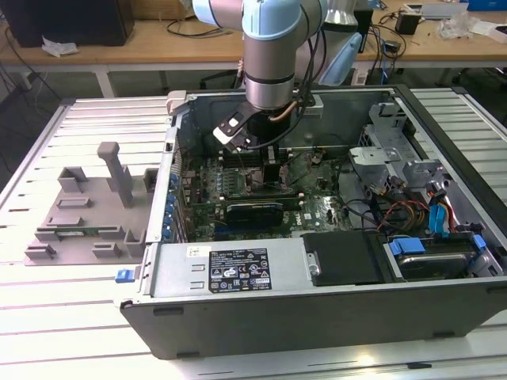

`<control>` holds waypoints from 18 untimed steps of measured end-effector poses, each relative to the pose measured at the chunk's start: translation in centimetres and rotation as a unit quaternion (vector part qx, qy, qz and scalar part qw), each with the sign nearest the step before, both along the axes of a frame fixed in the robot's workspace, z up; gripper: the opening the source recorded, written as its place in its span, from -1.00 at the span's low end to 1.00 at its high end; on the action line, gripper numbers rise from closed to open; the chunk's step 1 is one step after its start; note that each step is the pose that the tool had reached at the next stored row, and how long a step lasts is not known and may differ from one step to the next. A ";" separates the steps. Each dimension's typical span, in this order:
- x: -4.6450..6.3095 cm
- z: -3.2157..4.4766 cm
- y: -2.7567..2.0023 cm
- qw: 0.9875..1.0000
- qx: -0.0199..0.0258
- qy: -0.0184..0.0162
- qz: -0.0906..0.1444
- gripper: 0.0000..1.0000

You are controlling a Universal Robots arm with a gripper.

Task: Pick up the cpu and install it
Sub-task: 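Place the cpu into insertion slot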

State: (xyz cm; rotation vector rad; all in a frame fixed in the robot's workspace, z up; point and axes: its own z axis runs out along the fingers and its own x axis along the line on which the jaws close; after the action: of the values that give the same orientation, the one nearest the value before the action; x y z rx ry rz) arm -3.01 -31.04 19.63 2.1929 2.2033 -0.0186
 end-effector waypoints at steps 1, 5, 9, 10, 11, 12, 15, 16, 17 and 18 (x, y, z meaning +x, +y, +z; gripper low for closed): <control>0.0 0.00 0.00 1.000 0.000 0.000 0.000 0.09; 0.0 0.00 0.00 1.000 0.000 0.000 0.000 0.09; 0.0 -0.04 0.03 1.000 0.001 0.000 0.000 0.11; 0.0 -0.02 0.01 1.000 0.000 0.000 0.000 0.24; 0.0 -0.01 0.01 1.000 0.000 0.000 0.000 0.24; 0.0 0.00 0.01 1.000 0.000 0.000 0.000 0.24; 0.0 0.99 0.00 1.000 0.000 0.000 0.000 0.24; 0.0 1.18 0.00 1.000 0.000 0.000 0.000 0.24; 0.0 1.27 0.00 1.000 0.000 0.000 0.000 0.24; 0.0 1.30 0.01 1.000 0.000 0.000 0.000 0.24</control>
State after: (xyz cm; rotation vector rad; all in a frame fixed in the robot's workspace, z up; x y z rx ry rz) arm -2.98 -31.03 20.93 2.1931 2.2033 -0.0183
